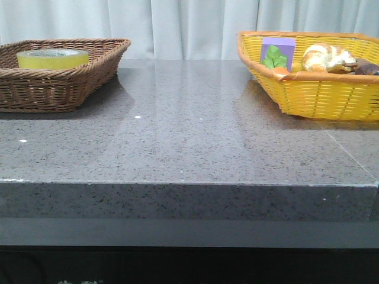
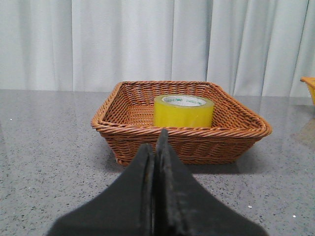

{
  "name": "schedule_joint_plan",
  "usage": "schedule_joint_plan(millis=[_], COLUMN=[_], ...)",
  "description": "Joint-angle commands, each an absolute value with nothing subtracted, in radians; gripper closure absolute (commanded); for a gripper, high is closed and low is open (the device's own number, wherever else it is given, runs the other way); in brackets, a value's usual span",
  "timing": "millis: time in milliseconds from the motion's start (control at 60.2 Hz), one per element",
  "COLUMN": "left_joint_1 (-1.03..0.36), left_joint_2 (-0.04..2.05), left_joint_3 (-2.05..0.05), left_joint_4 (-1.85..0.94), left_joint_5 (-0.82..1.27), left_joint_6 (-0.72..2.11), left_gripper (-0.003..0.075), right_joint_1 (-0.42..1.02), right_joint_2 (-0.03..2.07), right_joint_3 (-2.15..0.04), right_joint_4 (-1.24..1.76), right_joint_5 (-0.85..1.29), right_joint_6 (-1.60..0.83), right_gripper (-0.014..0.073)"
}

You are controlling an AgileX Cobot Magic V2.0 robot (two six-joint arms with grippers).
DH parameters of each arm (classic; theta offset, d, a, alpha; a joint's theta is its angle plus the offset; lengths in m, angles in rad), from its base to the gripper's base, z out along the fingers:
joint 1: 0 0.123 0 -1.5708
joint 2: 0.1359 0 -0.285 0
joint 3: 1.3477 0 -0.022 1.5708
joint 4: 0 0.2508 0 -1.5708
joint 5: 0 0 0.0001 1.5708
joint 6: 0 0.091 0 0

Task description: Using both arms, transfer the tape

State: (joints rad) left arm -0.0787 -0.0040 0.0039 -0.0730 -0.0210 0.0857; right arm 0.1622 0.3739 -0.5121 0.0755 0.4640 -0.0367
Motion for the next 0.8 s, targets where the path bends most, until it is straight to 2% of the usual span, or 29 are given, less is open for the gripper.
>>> schedule_joint_plan(millis=[0,199,349,781], left_joint_1=[-0.078,-0.078,-0.078,-0.078], left_joint_2=[-0.023,-0.023,-0.023,-0.023], left_joint_3=[0.011,0.011,0.011,0.011], left_joint_4=[-0.076,-0.076,-0.076,-0.076], left_joint_5=[-0.105,-0.105,-0.105,-0.105], left_joint_6=[0.077,0.077,0.077,0.077], left_gripper=[0.0741,0.0741,0.0741,0.0741], right_joint_1=[0.103,0.014,0.012,0.012], right_joint_2=[0.272,0.037,-0.034,-0.034], right_joint_3=[-0.423,-0.132,-0.003,0.020], right_joint_4=[0.091,0.145,0.145,0.145], right_joint_5=[0.251,0.099,0.032,0.016], right_joint_6=[-0.042,-0.042,-0.042,-0.042], right_gripper=[0.0661,0.0661,0.0661,0.0661])
